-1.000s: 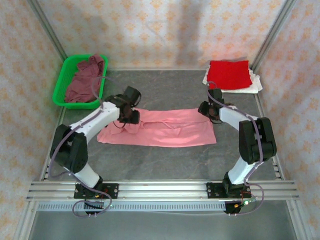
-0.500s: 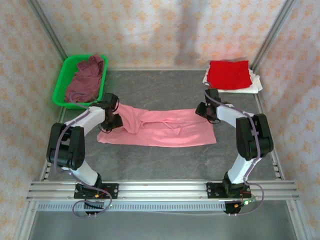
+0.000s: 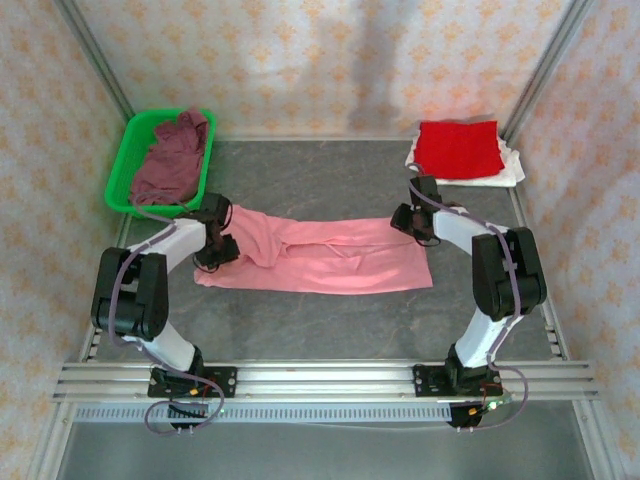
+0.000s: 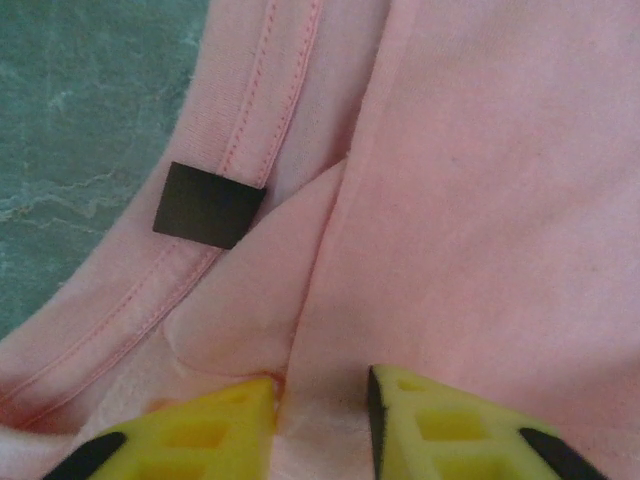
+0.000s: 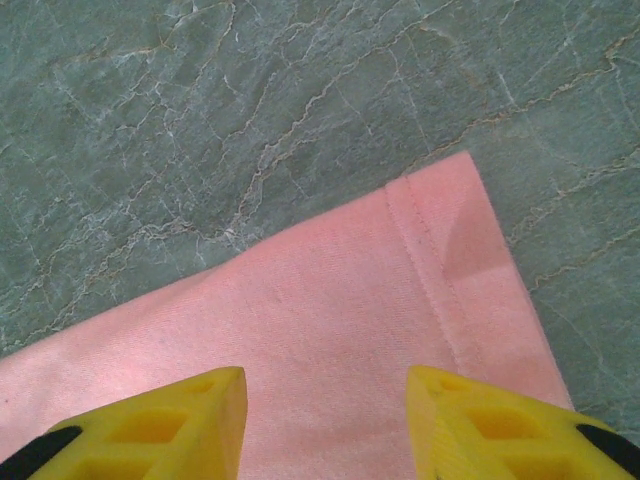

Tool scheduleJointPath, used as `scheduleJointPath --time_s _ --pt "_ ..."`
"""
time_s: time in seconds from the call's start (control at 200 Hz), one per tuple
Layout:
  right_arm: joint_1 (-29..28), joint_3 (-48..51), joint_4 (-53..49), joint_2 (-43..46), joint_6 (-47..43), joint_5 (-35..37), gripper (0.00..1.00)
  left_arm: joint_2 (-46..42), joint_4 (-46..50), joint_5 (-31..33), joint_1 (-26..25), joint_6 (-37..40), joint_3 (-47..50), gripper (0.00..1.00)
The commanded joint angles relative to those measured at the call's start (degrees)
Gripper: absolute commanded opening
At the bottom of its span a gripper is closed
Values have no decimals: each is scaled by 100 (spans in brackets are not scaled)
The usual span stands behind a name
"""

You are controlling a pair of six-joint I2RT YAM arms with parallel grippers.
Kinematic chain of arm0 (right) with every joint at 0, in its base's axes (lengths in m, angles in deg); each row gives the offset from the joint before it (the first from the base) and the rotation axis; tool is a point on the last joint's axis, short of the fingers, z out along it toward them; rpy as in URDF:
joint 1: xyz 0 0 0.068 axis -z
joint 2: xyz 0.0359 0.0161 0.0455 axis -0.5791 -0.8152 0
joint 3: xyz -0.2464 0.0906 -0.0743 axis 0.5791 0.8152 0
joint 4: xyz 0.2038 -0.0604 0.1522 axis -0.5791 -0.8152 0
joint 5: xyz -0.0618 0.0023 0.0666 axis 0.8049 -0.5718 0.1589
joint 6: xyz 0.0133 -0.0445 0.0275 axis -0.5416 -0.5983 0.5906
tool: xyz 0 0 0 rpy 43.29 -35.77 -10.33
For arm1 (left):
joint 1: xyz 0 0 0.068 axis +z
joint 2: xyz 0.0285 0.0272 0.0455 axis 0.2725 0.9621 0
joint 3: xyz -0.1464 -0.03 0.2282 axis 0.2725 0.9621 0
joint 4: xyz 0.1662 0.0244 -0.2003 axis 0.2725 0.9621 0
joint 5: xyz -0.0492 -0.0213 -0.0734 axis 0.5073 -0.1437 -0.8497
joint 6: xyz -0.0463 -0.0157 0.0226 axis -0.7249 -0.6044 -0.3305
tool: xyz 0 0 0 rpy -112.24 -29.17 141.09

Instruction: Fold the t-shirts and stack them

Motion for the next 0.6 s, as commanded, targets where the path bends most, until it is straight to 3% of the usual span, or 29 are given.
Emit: scheduleJointPath --time_s 0.0,0.225,0.315,0.591 --pt "-18 -156 -134 -65 -81 28 46 93 -116 110 21 -36 47 24" --pt "-16 -187 -138 -72 -89 27 47 -55 29 294 21 33 -28 14" --pt "-16 -195 -138 -85 -73 19 47 -118 61 329 22 48 -42 1" --pt "-18 -195 -147 -103 -80 34 48 -399 298 459 21 61 -145 0"
